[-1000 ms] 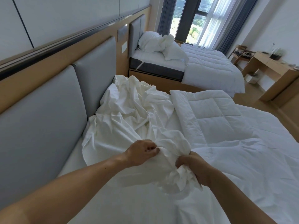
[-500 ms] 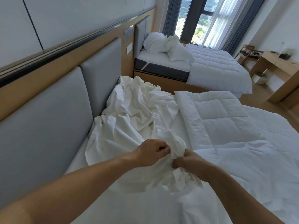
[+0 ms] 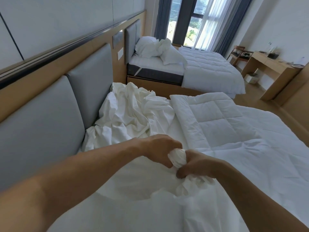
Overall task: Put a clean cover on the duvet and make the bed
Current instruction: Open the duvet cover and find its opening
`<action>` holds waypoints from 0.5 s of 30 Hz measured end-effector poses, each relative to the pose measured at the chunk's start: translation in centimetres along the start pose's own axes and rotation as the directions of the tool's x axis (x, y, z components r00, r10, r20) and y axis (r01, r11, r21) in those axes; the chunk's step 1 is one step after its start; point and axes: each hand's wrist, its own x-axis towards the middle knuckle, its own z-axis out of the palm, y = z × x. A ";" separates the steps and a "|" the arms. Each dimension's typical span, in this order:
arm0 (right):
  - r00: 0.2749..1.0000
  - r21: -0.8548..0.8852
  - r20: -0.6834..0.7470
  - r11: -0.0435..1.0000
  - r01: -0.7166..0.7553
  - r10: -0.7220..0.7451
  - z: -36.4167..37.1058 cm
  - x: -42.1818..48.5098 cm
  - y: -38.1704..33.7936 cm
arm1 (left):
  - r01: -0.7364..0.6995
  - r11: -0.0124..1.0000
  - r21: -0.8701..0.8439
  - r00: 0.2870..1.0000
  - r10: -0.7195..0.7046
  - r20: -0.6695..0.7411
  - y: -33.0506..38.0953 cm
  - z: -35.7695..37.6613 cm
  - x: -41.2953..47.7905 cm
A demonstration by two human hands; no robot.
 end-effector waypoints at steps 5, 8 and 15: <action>0.994 -0.128 -0.109 0.992 0.011 -0.025 -2.1 -1.1 0.3 | 0.047 0.988 -0.149 0.996 -0.057 -0.063 0.9 -1.9 1.0; 0.897 -0.562 -0.415 0.819 -0.118 -0.155 -2.0 -1.2 0.5 | 0.083 0.983 -0.163 0.989 -0.101 -0.109 1.6 -2.7 2.2; 0.681 -0.443 -0.575 0.872 0.208 -0.454 -1.6 0.1 4.0 | 0.112 0.975 -0.194 0.990 -0.093 0.102 2.1 -4.4 2.9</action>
